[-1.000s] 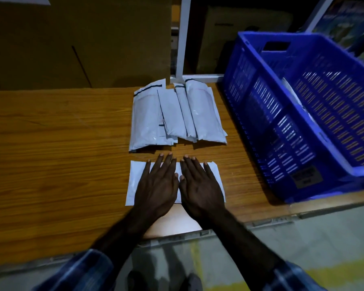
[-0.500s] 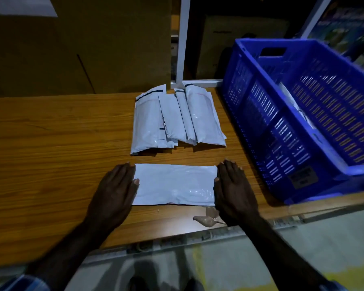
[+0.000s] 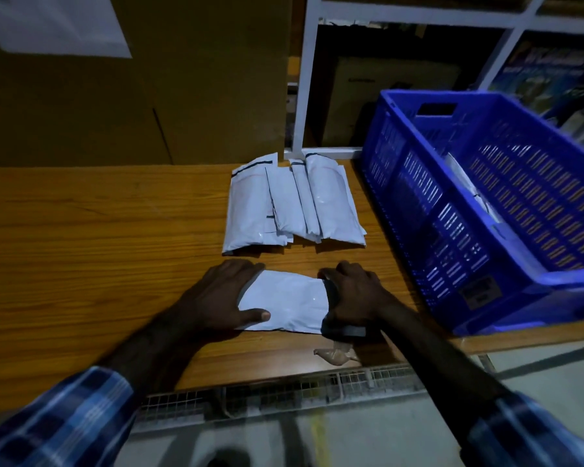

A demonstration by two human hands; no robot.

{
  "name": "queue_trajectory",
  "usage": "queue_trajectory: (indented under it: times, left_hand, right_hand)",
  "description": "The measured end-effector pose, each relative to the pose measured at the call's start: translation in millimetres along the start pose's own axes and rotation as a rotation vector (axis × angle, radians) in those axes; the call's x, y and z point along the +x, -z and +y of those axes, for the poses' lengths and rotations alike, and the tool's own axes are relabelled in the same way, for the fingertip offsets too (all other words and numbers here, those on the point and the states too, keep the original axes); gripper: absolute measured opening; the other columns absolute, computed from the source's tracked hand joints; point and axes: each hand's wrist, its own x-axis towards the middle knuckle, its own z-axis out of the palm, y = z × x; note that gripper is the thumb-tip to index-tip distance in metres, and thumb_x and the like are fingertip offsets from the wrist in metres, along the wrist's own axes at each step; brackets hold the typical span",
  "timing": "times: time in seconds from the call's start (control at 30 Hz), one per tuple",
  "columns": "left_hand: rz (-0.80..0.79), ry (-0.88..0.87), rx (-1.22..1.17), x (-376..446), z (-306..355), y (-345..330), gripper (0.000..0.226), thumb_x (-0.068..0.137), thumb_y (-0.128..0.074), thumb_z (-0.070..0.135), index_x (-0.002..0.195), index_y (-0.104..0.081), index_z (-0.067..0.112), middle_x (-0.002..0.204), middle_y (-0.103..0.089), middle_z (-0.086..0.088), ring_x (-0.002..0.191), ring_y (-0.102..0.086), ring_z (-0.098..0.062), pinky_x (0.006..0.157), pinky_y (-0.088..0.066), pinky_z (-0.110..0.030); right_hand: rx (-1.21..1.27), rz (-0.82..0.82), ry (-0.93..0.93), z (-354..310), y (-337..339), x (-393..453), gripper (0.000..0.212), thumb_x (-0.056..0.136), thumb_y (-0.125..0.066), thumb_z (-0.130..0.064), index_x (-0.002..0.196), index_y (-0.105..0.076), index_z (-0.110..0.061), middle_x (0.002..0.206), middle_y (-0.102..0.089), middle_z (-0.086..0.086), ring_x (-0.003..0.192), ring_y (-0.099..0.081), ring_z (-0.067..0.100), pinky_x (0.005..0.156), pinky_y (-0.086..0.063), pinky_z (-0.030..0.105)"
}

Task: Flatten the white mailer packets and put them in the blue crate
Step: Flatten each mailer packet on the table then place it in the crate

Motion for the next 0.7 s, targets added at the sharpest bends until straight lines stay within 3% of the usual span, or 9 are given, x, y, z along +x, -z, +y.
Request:
queue_trajectory:
  times: [0.1, 0.17, 0.23, 0.3, 0.37, 0.47, 0.53, 0.7]
  left_hand:
    - [-0.017, 0.003, -0.005, 4.4, 0.3, 8.1, 0.118, 0.055, -0.046, 0.093, 0.153, -0.023, 0.031, 0.155, -0.027, 0.002, 0.142, -0.021, -0.018, 0.114, -0.019, -0.031]
    - [0.034, -0.018, -0.088, 7.6, 2.2, 17.3, 0.107, 0.062, -0.070, 0.071, 0.151, -0.029, 0.028, 0.155, -0.031, 0.002, 0.141, -0.027, -0.017, 0.110, -0.020, -0.023]
    - [0.143, -0.061, -0.201, 6.8, 4.5, 27.5, 0.089, 0.069, -0.082, 0.040, 0.146, -0.040, 0.026, 0.145, -0.046, 0.000, 0.133, -0.042, -0.019, 0.105, -0.029, -0.019]
    - [0.287, -0.115, -0.253, 0.5, 7.3, 37.6, 0.066, 0.072, -0.075, 0.024, 0.134, -0.055, 0.021, 0.125, -0.060, -0.003, 0.115, -0.057, -0.020, 0.094, -0.043, -0.025]
    - [0.409, -0.175, -0.168, -11.2, 10.7, 43.3, 0.045, 0.076, -0.062, 0.022, 0.121, -0.064, 0.014, 0.110, -0.065, -0.005, 0.101, -0.060, -0.020, 0.083, -0.046, -0.027]
    - [0.483, -0.184, 0.012, -32.8, 16.7, 32.7, 0.029, 0.079, -0.063, 0.019, 0.106, -0.069, 0.010, 0.104, -0.065, -0.009, 0.096, -0.059, -0.024, 0.082, -0.048, -0.031]
    - [0.449, -0.130, 0.010, -47.9, 20.0, 14.0, 0.031, 0.077, -0.073, 0.010, 0.107, -0.069, 0.011, 0.107, -0.066, -0.007, 0.098, -0.061, -0.024, 0.084, -0.050, -0.033]
    - [0.365, -0.138, -0.134, -76.0, 21.2, -24.7, 0.045, 0.075, -0.052, 0.014, 0.116, -0.069, 0.006, 0.118, -0.066, -0.007, 0.111, -0.058, -0.023, 0.100, -0.044, -0.030]
  right_hand:
    - [-0.020, -0.047, -0.034, -2.6, 10.5, 1.0, 0.082, 0.067, -0.079, -0.047, 0.136, -0.043, -0.025, 0.128, -0.042, 0.006, 0.127, -0.033, 0.029, 0.100, -0.029, 0.045]
    - [-0.032, 0.021, 0.011, -6.8, 18.6, -0.5, 0.067, 0.070, -0.077, -0.042, 0.126, -0.048, -0.020, 0.124, -0.046, 0.007, 0.123, -0.038, 0.030, 0.093, -0.033, 0.043]
    - [0.004, 0.123, 0.058, -11.0, 30.4, -4.4, 0.049, 0.074, -0.073, -0.031, 0.115, -0.051, -0.017, 0.120, -0.056, 0.009, 0.116, -0.049, 0.032, 0.082, -0.035, 0.038]
    - [0.030, 0.189, 0.103, -13.3, 41.0, -11.5, 0.048, 0.075, -0.073, -0.025, 0.119, -0.053, -0.019, 0.116, -0.064, 0.007, 0.112, -0.057, 0.030, 0.082, -0.039, 0.038]
    - [-0.027, 0.271, 0.194, -14.9, 42.0, -20.5, 0.050, 0.076, -0.073, -0.026, 0.123, -0.055, -0.020, 0.117, -0.066, 0.005, 0.112, -0.057, 0.028, 0.091, -0.038, 0.039]
    - [-0.173, 0.497, 0.299, -17.8, 19.2, -32.3, 0.033, 0.080, -0.062, -0.038, 0.105, -0.062, -0.016, 0.096, -0.068, 0.006, 0.090, -0.060, 0.029, 0.080, -0.042, 0.040]
    - [-0.139, 0.549, 0.313, -16.7, -2.4, -37.6, 0.026, 0.080, -0.058, -0.038, 0.093, -0.063, -0.016, 0.085, -0.067, 0.005, 0.078, -0.059, 0.028, 0.072, -0.043, 0.038]
    - [0.003, 0.497, 0.291, -13.3, -43.5, -53.9, 0.017, 0.073, -0.062, -0.025, 0.089, -0.065, -0.020, 0.091, -0.066, -0.005, 0.088, -0.059, 0.021, 0.077, -0.043, 0.036]
